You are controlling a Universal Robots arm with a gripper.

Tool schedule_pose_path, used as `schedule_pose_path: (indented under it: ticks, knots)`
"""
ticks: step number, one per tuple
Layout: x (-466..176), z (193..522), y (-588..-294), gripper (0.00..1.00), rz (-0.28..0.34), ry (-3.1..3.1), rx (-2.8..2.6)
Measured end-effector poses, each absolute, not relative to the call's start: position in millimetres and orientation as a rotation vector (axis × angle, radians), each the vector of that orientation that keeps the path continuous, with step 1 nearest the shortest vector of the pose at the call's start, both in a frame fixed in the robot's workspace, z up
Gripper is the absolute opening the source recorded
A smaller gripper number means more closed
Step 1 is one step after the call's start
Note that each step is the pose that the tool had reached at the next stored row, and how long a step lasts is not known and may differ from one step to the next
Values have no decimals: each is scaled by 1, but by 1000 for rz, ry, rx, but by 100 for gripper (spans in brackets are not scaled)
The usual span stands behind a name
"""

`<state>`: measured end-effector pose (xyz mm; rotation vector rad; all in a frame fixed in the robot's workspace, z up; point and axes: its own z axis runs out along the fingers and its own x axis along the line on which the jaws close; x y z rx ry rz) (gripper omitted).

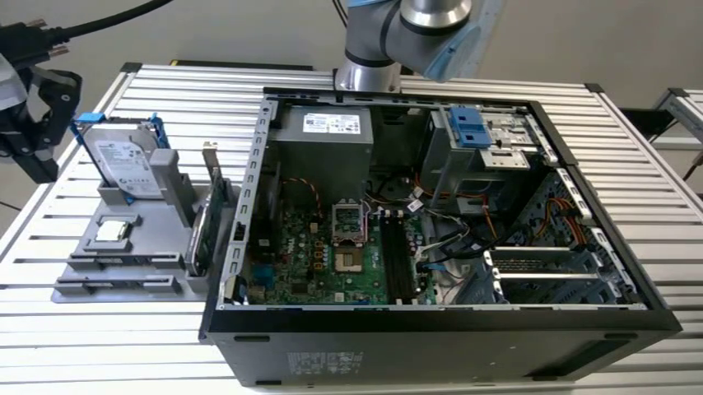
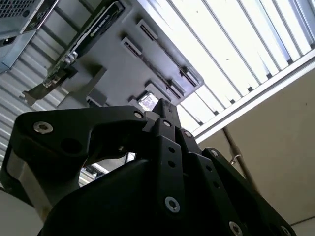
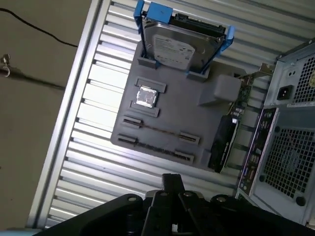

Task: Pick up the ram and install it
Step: 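Pick up the ram and move it above insertion slot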

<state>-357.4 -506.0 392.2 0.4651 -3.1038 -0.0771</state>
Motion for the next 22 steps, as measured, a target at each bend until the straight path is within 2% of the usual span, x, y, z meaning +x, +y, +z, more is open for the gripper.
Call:
schedule_pose_path:
  ticks: [22]
  knots:
    - [-358,392,-506,0,-74,-2977,966]
